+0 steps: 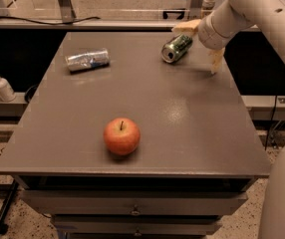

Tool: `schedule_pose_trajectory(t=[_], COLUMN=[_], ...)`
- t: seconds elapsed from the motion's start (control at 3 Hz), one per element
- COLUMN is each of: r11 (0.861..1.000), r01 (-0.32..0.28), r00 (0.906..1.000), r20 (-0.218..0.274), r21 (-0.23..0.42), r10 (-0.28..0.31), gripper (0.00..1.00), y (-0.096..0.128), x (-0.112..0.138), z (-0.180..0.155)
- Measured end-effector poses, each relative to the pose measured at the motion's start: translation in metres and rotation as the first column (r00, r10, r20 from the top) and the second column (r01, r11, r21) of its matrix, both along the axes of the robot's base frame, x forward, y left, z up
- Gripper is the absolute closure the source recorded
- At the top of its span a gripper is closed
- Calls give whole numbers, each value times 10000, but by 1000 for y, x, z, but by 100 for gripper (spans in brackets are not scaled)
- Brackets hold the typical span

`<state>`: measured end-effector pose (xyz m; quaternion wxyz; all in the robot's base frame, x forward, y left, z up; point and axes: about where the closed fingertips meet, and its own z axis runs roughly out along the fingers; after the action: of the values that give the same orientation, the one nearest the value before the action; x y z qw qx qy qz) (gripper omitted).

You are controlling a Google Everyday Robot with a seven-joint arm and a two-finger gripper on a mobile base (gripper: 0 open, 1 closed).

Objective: Place green can upright

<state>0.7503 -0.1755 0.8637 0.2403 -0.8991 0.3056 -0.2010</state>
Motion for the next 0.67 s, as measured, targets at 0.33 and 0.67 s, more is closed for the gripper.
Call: schedule_pose_trajectory(t=[0.33,0.67], r11=[9997,9983], r01=[-203,-572], r00=[9997,9971], r20=[118,504], r21=[-117,130], r10=[204,565], gripper=[0,0], y=[7,36], x=[7,26], z=[5,17])
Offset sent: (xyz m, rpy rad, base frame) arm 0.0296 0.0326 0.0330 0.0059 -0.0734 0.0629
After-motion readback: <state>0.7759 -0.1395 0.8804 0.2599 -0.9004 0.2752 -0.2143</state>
